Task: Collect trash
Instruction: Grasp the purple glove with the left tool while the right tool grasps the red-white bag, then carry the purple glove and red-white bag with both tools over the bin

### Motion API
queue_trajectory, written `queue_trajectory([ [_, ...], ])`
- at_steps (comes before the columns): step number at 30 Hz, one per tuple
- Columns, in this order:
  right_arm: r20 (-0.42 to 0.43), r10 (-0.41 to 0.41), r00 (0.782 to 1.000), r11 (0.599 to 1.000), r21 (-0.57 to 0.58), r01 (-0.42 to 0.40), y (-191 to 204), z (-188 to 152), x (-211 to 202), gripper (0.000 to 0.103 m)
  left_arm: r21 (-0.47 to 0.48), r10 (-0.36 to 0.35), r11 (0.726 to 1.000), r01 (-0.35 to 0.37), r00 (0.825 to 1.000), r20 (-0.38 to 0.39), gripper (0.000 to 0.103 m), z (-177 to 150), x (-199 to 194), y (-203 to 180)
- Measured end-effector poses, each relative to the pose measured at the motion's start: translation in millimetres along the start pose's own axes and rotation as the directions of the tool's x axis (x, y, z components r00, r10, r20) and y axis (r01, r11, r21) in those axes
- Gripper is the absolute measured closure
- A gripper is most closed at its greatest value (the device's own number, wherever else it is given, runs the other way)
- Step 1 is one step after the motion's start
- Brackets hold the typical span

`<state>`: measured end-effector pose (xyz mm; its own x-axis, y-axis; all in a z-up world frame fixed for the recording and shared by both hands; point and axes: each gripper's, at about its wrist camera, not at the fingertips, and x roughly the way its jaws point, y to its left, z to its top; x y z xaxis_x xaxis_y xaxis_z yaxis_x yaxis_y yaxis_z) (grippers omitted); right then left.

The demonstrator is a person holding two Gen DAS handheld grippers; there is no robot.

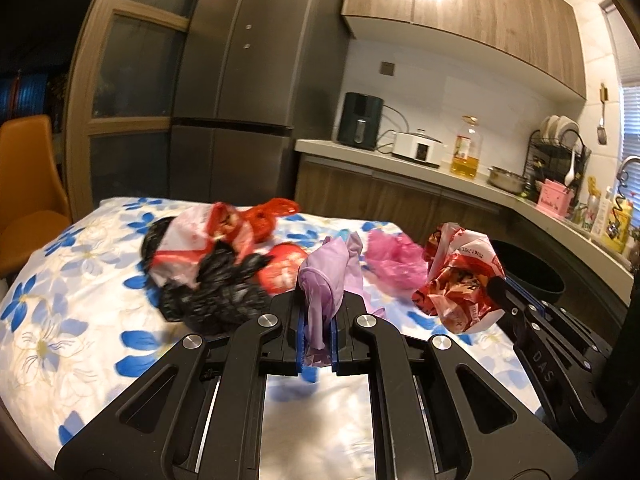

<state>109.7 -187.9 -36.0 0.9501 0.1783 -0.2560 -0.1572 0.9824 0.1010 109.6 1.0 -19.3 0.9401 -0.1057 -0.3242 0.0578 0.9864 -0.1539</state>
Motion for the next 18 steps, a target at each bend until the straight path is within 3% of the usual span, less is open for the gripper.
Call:
queue_trajectory([
  [18,0.077,-0.173,0.982,0.984,0.063,0.169,-78.5,19.8,-28.7,0.099,0.098,-0.163,0.982,0.161,0.987,0.012,0.095,24.3,39.8,-99.5],
])
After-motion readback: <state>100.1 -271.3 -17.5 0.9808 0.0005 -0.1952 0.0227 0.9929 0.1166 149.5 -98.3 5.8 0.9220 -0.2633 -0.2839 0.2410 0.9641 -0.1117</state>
